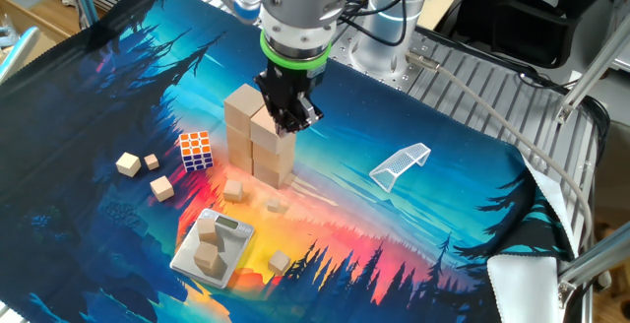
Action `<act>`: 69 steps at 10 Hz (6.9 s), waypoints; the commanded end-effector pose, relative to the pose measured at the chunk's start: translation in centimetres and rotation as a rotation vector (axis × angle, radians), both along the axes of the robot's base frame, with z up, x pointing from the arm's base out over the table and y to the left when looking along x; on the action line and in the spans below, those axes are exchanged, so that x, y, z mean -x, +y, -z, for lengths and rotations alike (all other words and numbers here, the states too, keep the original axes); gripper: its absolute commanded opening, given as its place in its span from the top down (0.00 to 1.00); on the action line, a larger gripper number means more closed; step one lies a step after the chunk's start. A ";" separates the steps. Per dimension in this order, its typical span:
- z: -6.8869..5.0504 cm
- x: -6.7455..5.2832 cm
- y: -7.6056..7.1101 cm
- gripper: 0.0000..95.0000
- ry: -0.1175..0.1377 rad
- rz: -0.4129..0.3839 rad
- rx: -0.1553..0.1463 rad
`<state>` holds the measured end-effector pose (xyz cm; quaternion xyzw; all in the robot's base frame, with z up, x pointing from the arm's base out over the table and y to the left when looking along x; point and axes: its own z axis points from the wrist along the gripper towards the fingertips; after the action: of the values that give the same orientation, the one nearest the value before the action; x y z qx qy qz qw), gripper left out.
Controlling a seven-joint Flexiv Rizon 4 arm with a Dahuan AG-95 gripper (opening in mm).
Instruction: Stack the blocks into a pyramid shape
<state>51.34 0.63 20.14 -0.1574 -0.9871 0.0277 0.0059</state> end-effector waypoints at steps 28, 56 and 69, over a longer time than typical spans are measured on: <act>6.7 -9.3 -2.6 0.60 -0.030 -0.198 0.025; 9.4 -9.2 -5.3 0.60 0.051 -0.134 0.012; 9.9 -9.0 -7.0 0.80 0.025 -0.179 0.019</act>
<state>60.41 -6.51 9.95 -0.0670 -0.9969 0.0368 0.0168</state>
